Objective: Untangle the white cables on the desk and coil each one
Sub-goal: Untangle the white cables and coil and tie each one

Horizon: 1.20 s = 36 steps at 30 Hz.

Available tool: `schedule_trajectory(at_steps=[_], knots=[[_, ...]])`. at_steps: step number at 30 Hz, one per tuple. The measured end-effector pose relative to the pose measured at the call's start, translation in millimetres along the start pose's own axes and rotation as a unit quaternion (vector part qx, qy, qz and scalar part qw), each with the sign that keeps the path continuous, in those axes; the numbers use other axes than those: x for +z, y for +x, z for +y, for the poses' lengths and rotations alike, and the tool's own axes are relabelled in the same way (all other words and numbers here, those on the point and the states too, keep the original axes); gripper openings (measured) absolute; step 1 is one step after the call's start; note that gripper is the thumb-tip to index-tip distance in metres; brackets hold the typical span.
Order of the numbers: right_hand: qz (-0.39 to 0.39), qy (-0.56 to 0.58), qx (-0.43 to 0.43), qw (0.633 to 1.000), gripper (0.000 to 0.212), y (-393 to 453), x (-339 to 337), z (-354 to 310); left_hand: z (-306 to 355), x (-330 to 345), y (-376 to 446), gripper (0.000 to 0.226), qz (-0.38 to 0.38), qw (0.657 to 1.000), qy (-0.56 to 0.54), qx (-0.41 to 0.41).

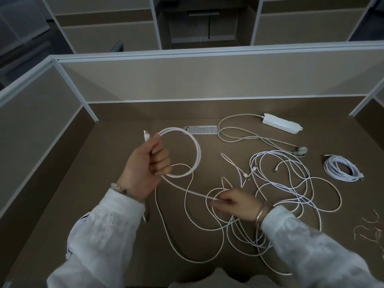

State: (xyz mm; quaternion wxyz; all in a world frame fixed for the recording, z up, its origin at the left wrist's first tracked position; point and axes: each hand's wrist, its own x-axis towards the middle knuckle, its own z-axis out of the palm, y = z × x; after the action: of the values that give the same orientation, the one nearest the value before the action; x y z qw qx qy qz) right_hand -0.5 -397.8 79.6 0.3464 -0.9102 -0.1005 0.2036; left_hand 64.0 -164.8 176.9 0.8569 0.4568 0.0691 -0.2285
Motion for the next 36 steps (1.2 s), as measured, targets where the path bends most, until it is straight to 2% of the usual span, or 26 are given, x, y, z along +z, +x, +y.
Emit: schedule_trajectory(at_steps=[2,6,9,11,14,16,20,23,25,29,32,36], knots=[[0.029,0.024,0.032,0.999,0.057,-2.0,-18.1,17.6,12.5,-14.0,0.7,0.044,0.008,1.000,0.028,0.009],[0.094,0.031,0.053,0.994,0.060,-4.2,-62.1,47.0,26.9,-35.6,-2.5,0.043,0.012,0.999,0.034,0.008],[0.176,-0.010,0.077,0.981,0.037,-0.7,-84.6,39.8,22.3,-32.4,-3.2,0.043,0.002,1.000,0.020,-0.016],[0.260,-0.019,0.098,0.960,0.034,4.9,-90.4,26.5,13.5,-25.9,-1.5,0.043,-0.007,0.999,0.014,-0.028],[0.398,0.027,0.105,0.911,0.034,5.8,-93.3,-9.0,-3.0,-17.2,1.9,0.041,-0.014,0.999,0.016,-0.040],[0.445,0.073,0.096,0.887,0.022,5.0,-89.1,-35.0,-13.2,-11.8,3.1,0.041,-0.019,0.998,0.020,-0.047],[0.450,0.178,0.042,0.874,0.007,3.8,-69.5,-79.5,-30.3,7.2,-1.2,0.042,-0.025,0.996,0.067,-0.056],[0.416,0.263,0.003,0.870,0.008,3.1,-48.0,-102.0,-37.4,21.6,-7.1,0.041,-0.018,0.993,0.105,-0.044],[0.382,0.301,-0.031,0.873,0.013,-0.5,-31.1,-113.9,-39.2,29.4,-9.7,0.040,-0.028,0.994,0.094,-0.039],[0.358,0.299,-0.095,0.879,0.017,-15.0,-9.2,-130.4,-38.6,43.8,-16.3,0.045,-0.032,0.990,0.134,-0.012],[0.400,0.284,-0.102,0.865,0.026,-21.3,-3.9,-134.6,-38.8,45.6,-18.9,0.041,-0.012,0.987,0.162,0.001],[0.438,0.240,-0.106,0.860,0.026,-23.3,-1.3,-131.8,-40.7,43.4,-20.7,0.038,-0.009,0.987,0.159,0.035]])
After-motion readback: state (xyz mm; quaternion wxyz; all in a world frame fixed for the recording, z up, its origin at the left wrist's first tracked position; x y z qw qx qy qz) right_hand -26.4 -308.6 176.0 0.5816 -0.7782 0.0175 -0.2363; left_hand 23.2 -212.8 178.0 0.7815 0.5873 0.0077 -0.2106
